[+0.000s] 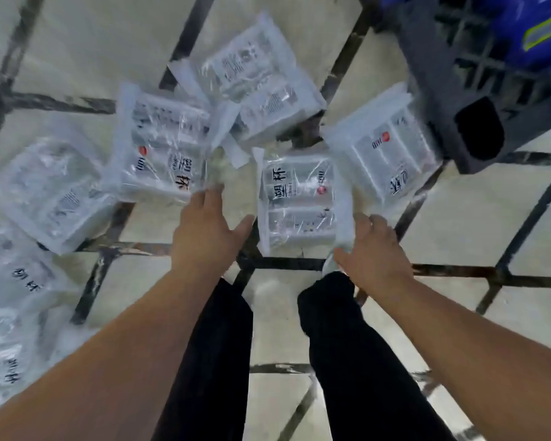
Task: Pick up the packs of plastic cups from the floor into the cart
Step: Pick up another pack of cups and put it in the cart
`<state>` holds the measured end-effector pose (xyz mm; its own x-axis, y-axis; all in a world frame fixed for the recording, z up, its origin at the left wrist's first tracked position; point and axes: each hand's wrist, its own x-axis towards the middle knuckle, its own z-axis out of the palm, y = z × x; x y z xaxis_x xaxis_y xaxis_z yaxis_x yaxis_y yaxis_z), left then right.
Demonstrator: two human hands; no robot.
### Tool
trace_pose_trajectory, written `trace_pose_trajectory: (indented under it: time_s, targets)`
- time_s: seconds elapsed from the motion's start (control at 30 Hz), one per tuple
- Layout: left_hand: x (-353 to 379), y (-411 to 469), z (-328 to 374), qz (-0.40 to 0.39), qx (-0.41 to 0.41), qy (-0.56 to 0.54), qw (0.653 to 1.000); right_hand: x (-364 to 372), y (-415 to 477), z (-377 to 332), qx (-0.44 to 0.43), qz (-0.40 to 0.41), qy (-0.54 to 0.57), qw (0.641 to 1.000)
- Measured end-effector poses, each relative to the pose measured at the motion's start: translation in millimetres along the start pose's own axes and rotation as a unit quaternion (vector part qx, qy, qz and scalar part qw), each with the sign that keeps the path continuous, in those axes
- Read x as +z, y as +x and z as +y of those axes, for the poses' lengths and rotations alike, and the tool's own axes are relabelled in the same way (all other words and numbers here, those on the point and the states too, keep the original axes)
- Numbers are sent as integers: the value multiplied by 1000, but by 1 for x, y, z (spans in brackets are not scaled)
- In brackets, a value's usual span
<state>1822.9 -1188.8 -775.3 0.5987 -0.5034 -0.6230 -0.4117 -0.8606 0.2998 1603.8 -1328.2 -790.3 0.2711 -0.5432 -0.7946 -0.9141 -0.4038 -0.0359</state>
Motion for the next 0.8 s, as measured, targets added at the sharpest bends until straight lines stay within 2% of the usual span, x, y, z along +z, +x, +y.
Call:
trace_pose_trajectory:
  time_s: [0.1,0.23,0.37,0.43,0.5,0.63,0.8]
  targets:
    - [101,64,-20,-45,-16,-5,999,69,89,14,9,0,61,998]
    - [196,120,-33,-72,-53,5,996,136,162,41,73,11,101,992]
    - [249,143,-40,-68,-137,-119,981,164,191,57,73,8,136,988]
    - [262,145,-40,-63,-146,-193,968,167,195,63,58,18,165,985]
    - [268,143,-39,-74,-121,-216,966,169,196,64,46,33,185,981]
    - [265,136,-35,-75,-103,-219,967,170,189,53,33,69,197,977]
    - [214,99,-41,-55,-119,-200,971,157,144,22,32,58,235,970]
